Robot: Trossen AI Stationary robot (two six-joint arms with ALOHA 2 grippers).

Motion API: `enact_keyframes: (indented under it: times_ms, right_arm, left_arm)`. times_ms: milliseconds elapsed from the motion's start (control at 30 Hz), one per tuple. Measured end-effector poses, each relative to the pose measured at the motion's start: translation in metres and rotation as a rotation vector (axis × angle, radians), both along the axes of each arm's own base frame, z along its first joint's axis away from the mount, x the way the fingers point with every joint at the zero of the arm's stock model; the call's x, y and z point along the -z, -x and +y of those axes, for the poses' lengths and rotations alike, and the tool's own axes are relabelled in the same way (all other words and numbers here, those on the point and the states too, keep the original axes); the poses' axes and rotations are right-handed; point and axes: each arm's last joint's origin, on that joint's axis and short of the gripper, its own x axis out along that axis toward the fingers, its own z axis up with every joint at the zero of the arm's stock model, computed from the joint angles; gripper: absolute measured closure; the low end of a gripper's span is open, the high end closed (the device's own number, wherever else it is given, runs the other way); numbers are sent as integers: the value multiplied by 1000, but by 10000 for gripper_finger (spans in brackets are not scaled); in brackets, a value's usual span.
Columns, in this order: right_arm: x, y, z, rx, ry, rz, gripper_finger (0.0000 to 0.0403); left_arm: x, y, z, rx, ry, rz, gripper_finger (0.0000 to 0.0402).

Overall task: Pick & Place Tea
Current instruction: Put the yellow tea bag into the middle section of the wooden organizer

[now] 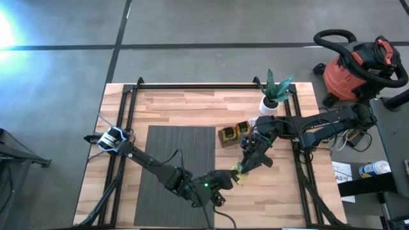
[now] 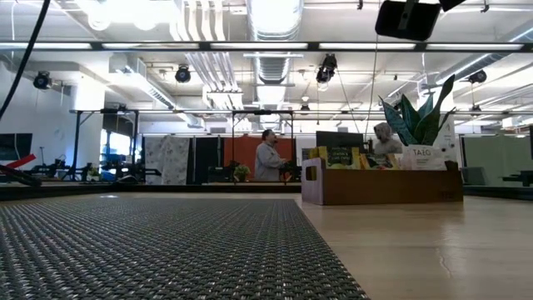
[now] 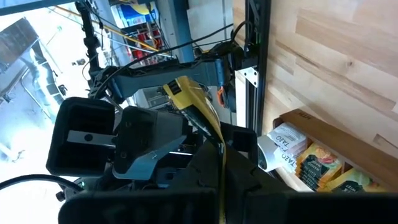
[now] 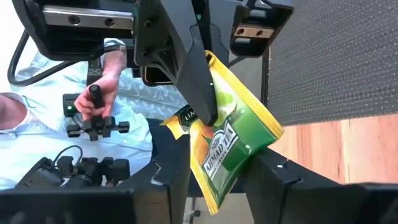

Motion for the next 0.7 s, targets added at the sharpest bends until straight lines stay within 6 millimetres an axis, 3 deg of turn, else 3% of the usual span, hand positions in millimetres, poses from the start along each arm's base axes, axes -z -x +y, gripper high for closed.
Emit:
enact_keyframes:
  times_ms: [467,700]
  right_arm:
    - [0,0,0,-23,61,-72,384]
    - [1,0,-1,-3,81,-78,387]
  left_arm:
    - [-2,-1,1,-9,46,-35,392]
    - [-4,-1,2,-63,170,-109,358]
